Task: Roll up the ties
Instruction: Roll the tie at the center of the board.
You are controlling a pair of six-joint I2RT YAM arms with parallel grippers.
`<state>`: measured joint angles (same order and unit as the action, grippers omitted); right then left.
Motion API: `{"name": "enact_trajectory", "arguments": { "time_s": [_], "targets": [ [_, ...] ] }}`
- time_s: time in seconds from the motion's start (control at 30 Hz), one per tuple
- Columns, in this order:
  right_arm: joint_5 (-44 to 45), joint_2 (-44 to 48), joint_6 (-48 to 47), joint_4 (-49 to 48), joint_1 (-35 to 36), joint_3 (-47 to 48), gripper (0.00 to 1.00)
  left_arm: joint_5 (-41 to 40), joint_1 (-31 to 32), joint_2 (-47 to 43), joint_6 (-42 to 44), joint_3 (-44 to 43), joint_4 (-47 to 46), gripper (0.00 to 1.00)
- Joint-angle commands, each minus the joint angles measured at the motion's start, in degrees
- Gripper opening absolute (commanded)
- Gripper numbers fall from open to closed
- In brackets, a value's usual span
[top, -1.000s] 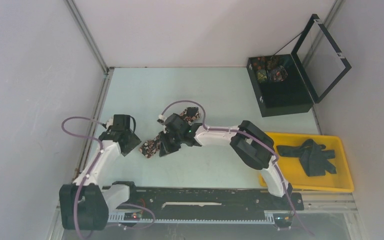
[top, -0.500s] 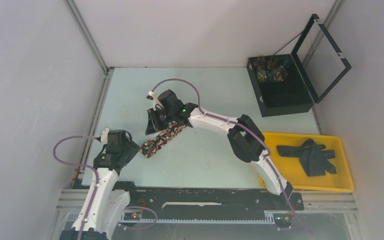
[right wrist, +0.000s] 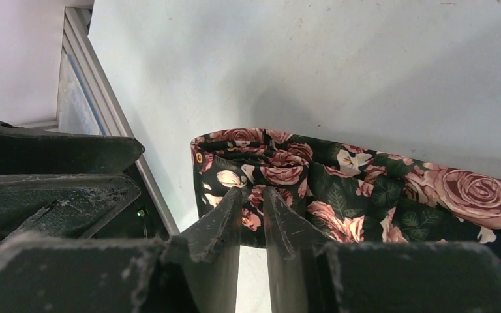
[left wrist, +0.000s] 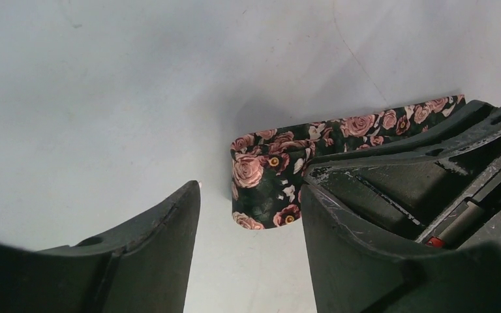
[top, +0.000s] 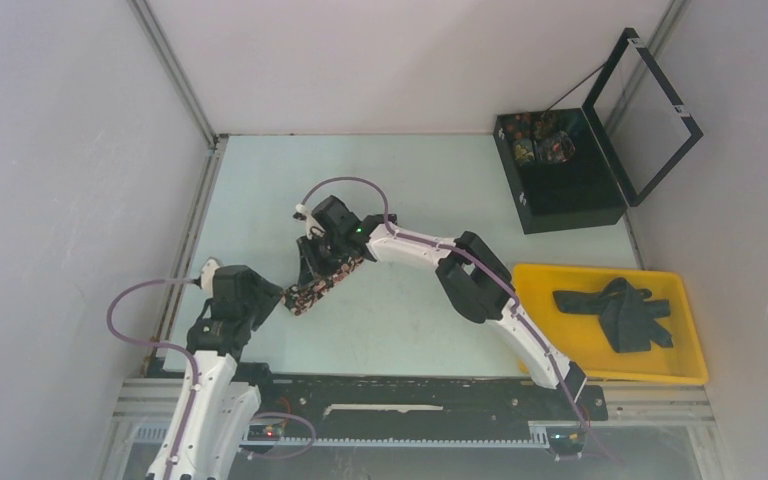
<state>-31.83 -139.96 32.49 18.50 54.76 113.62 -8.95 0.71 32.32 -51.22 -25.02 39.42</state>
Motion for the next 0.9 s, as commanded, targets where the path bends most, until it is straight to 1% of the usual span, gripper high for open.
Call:
{"name": "enact_trajectory", "arguments": {
  "time_s": [0.0,0.17,0.3,0.53,0.87],
  "targets": [
    [-0.8,0.2,-1.0,-1.0,-0.5,1.0,0.21,2.7,-0.1,-0.5,-1.2,1.8,-3.9,0.64],
    [-0.8,0.5,-0.9,-1.8,-1.3,-0.5,0.21,6.4,0.1,-1.2,-0.5,4.6,-7.7,0.65],
    [-1.0,0.5,-0.8,-2.2,-1.6,-1.1,0.2,7.2,0.4,-0.9,-0.2,6.1,-9.9,0.67],
    [-1.6,0.4,-0.3,-3.9,-1.3,-3.0,0.19,10.3,0.5,0.0,0.7,9.2,-16.3,0.7],
    [-1.9,-0.8,0.1,-4.6,-1.5,-3.3,0.18,11.5,0.9,5.0,1.2,11.8,-21.6,0.66]
  ]
}}
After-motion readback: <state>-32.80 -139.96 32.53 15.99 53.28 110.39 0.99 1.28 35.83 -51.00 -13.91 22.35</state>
